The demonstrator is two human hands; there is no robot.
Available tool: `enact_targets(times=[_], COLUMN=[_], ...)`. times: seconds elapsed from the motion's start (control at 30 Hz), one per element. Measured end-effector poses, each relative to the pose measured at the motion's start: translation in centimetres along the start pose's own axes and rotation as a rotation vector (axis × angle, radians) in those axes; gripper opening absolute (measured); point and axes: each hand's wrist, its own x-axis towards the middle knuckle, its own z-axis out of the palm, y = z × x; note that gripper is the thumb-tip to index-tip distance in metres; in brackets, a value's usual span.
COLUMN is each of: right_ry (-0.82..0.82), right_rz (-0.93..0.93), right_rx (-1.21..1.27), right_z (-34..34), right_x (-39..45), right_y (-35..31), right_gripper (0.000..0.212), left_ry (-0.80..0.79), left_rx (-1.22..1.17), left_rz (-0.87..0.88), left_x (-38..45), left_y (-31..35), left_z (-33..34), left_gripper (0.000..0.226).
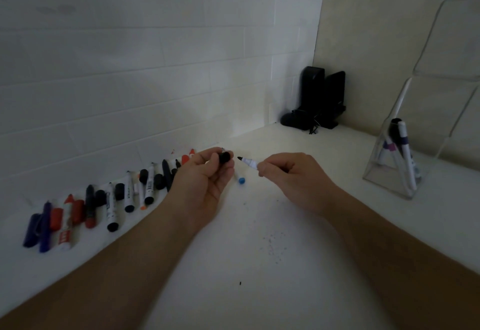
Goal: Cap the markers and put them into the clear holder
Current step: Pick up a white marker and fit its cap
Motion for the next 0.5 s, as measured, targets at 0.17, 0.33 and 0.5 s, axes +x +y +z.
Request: enact_targets(times=[0.17,0.33,0.5], right_ry=[-0.021,-0.002,0.187], right_rz=[-0.026,-0.17,-0.312], right_rx=[-0.049,-0.225,-0.558], right_z=[0.2,0.0,-0.3], right_x=[0.1,0.5,0.7], right_y=[0.3,0.9,1.0], right_gripper=[0.064,0.041,0.018], left_ry=[-0.032,-0.099,-0.076], left_rx=[0.116,0.499,1.17], left_rz=[0.047,0.264,0.566], left_x=[0.3,0.0,-0.6], left_y=[-0.6,-1.2,-1.4], left_z=[-0.2,-0.9,-1.0], left_gripper=[0.015,0.014,0.015])
